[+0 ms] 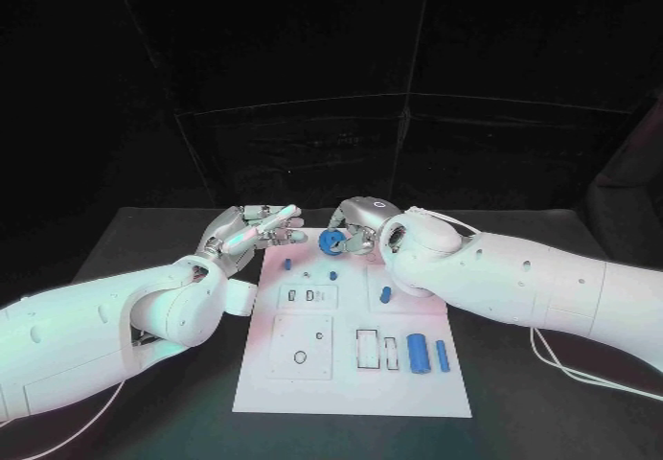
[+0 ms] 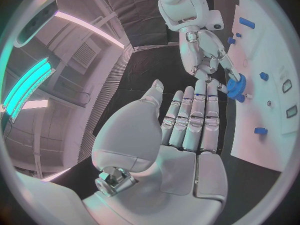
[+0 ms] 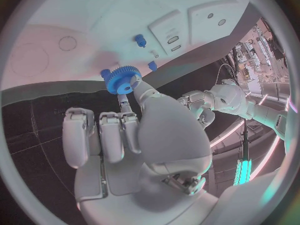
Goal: Assemble the parts on the task board
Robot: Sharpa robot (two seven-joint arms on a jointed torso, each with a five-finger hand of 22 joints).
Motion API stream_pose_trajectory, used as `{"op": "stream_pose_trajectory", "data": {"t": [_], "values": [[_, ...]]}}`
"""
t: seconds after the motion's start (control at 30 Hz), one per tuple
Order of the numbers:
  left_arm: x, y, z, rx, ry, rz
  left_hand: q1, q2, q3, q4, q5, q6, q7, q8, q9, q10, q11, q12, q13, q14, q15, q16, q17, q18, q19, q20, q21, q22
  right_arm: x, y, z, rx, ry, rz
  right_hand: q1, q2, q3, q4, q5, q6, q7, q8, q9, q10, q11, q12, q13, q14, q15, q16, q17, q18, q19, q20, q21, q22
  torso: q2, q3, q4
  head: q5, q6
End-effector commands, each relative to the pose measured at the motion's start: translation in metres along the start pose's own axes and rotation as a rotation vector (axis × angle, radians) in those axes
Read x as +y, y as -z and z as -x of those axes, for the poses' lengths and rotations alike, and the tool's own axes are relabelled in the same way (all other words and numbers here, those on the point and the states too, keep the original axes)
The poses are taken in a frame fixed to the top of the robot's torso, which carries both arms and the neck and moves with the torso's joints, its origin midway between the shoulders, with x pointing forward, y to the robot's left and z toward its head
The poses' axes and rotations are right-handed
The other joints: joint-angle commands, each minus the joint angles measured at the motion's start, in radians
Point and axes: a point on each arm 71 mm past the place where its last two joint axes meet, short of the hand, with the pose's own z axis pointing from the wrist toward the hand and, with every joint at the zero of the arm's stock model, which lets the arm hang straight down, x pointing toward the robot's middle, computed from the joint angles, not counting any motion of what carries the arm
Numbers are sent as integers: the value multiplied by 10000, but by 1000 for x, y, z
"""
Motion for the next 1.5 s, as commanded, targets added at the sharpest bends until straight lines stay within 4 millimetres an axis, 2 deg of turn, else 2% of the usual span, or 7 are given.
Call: {"op": "stream_pose_trajectory", "data": {"t": [0.03, 0.43, 0.6, 0.73, 0.97, 1.2, 1.5], "values": [[-2, -1, -1, 41, 3, -128, -29, 54, -2, -65, 4, 38, 9, -53, -13, 14, 16, -33, -13, 25, 7, -50, 13, 68, 69, 11, -46, -8, 4, -6, -2, -27, 374, 65, -141, -26, 111, 24, 88, 801, -354, 136, 28, 780, -11, 34, 2110, 817, -65, 40, 1540, -96, 200, -14, 45, 1416, 12, 10, -9, 47, -37], [-1, -2, -1, 26, -13, -127, -29, 54, -2, -65, 4, 38, 9, -53, -13, 14, 16, -33, -13, 25, 7, -50, 13, 68, 69, 11, -46, -8, 16, -17, -16, 603, 516, 159, -276, -153, 217, -76, 147, 694, -297, 15, -8, 768, 33, 12, 2098, 818, -28, 40, 1544, -103, 218, 12, 57, 1448, -4, 15, -39, 60, -116], [-1, -2, -1, 39, -6, -121, -29, 54, -2, -65, 4, 38, 9, -53, -13, 14, 16, -33, -13, 25, 7, -50, 13, 68, 69, 11, -46, -8, 16, -19, -21, 907, 626, 85, -517, -400, 169, -122, 274, 531, -210, -144, -32, 709, 108, -97, 2008, 805, 38, 18, 1488, -102, 211, 67, 56, 1447, -1, 25, -39, 89, -153], [-1, -2, -1, 35, -8, -121, -29, 54, -2, -65, 4, 38, 9, -53, -13, 14, 16, -33, -13, 25, 7, -50, 13, 68, 69, 11, -46, -8, 14, -19, -21, 845, 655, -36, -600, -482, 166, -156, 301, 373, -147, -273, -46, 675, 160, -158, 1960, 798, 83, 6, 1462, -100, 200, 106, 51, 1438, -3, 23, -48, 97, -167], [-1, -3, -1, 35, -10, -119, -28, 54, -5, -83, 4, 28, 9, -66, -15, 2, 18, -52, -16, 22, 10, -70, 13, 67, 68, 13, -62, -14, 11, -21, -20, 607, 724, -333, -681, -616, 141, -221, 205, 253, -93, -389, -41, 612, 210, -269, 1870, 791, 136, -5, 1437, -95, 181, 160, 42, 1418, -4, 21, -23, 84, -186], [-1, -3, -1, 32, -12, -109, -28, 54, -5, -83, 4, 28, 9, -66, -15, 2, 18, -52, -16, 22, 10, -70, 13, 67, 68, 13, -62, -14, 9, -22, -19, 454, 880, -676, -785, -706, 104, -278, -121, -48, -3, -609, -45, 534, 295, -399, 1768, 786, 213, -15, 1421, -86, 151, 238, 26, 1387, -7, 21, -46, 110, -198], [-1, -3, -1, 59, 4, -78, -30, 56, -6, -87, 4, 26, 9, -69, -15, -1, 19, -58, -16, 21, 11, -76, 13, 67, 68, 14, -66, -16, 6, -23, -19, 500, 994, -918, -974, -850, -78, -233, -189, -302, 49, -790, -35, 422, 349, -588, 1615, 773, 261, -33, 1384, -68, 89, 287, -6, 1315, -7, 20, -26, 90, -198]]}}
